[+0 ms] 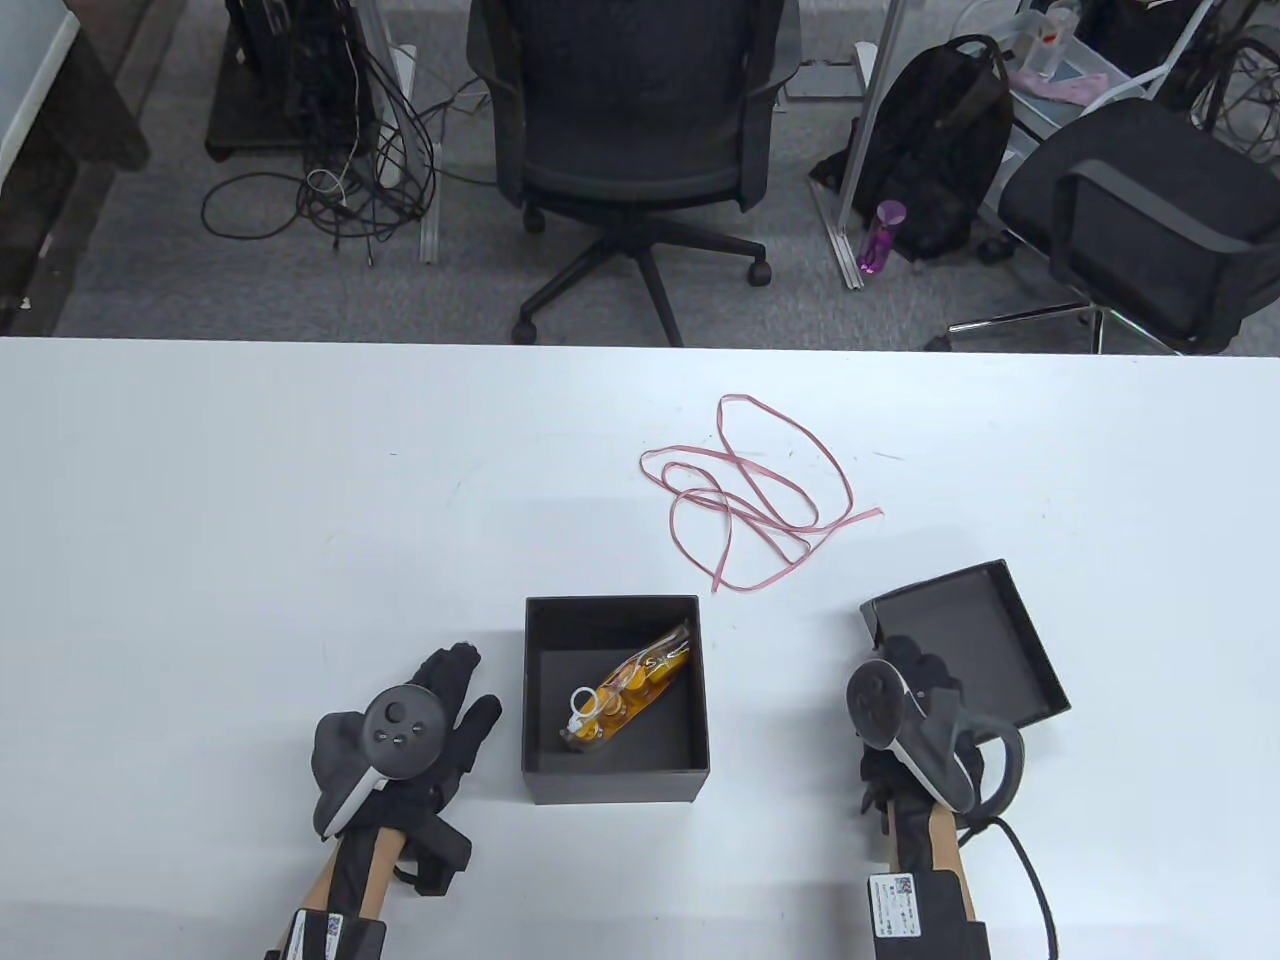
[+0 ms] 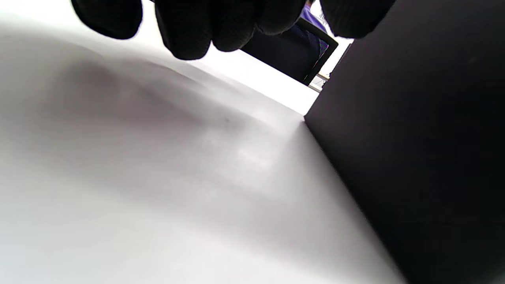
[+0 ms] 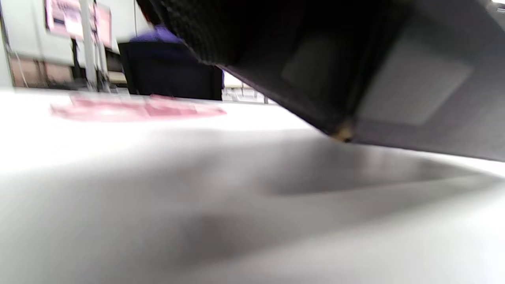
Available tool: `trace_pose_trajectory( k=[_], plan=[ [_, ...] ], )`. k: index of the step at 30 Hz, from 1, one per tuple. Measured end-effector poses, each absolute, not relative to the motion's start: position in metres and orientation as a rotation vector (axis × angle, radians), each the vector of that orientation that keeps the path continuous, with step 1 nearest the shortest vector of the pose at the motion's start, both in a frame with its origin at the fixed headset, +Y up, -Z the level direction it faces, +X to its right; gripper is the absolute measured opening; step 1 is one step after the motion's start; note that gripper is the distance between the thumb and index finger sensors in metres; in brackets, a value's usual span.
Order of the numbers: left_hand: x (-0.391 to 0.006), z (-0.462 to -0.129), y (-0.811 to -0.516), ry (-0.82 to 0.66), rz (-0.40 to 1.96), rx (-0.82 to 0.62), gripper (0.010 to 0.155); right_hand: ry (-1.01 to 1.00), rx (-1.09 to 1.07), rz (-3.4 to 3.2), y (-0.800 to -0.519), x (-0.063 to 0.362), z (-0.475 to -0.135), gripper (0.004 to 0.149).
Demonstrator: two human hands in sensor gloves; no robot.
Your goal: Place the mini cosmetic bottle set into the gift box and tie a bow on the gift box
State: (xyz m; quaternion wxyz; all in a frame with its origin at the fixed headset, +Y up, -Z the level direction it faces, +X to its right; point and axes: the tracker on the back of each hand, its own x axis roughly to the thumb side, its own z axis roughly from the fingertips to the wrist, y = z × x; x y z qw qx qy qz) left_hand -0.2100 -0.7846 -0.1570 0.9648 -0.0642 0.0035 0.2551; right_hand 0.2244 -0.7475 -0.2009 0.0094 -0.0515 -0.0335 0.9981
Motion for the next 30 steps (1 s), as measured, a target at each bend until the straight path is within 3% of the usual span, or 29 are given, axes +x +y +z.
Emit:
trace_pose_trajectory(
  k=[7,14,21,30],
  plan=[
    [-0.208,-0.156,-0.76,-0.032,0.737,-0.049,0.07,-0.544,0.115,2.604,-0.688,0.211,-0.183,0.051],
    [-0.2,-0.14,-0.713,-0.147,1.129,0.12,0.07,-0.662,0.355,1.977,-0.655,0.19,-0.16,0.047],
    [-0.186,-0.127,-0.687,-0.309,1.31,0.219,0.075,-0.48,0.539,1.542,-0.646,0.169,-0.15,0.046],
    [-0.15,-0.114,-0.684,-0.527,1.468,0.074,0.088,-0.07,0.558,1.175,-0.66,0.14,-0.149,0.051]
  ],
)
